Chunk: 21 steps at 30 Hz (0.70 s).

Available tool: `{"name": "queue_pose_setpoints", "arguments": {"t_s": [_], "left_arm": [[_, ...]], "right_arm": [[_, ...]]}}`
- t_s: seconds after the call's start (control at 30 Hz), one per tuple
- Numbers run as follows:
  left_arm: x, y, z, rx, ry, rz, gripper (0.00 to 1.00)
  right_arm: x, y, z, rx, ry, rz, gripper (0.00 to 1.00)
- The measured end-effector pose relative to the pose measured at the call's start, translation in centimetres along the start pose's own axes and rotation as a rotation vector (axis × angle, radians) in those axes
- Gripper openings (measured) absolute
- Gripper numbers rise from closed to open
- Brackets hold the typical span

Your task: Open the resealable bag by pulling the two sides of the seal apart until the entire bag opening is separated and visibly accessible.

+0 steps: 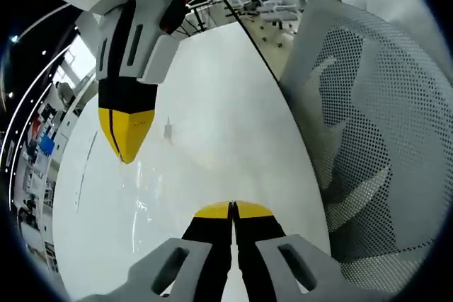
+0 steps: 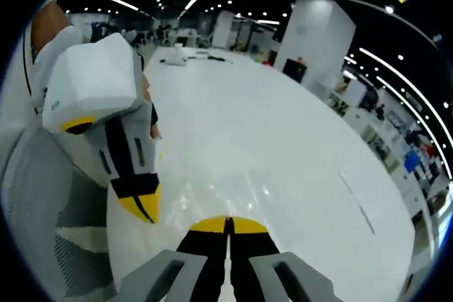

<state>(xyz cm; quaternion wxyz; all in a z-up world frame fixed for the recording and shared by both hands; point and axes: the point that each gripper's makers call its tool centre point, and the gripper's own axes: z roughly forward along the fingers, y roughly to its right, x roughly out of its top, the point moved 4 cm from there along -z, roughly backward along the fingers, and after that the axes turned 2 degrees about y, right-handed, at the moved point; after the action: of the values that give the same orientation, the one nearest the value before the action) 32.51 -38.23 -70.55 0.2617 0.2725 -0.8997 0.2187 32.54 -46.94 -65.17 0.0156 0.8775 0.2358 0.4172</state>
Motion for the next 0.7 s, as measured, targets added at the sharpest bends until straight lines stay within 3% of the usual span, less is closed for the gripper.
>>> {"name": "queue_pose_setpoints", "arguments": {"t_s": [0.27,0.7], "left_arm": [[0.08,-0.2,0.08,0.001,0.002,0.005,0.0],[-0.04,-0.64,-0.05,0.015,-0.004,0.034,0.0]], "right_arm": [[0.48,0.5,-0.56,-0.042,0.016,0.005,0.0],[0.3,-0.02,-0.37,-0.02,0.004,0.041,0.0]]}}
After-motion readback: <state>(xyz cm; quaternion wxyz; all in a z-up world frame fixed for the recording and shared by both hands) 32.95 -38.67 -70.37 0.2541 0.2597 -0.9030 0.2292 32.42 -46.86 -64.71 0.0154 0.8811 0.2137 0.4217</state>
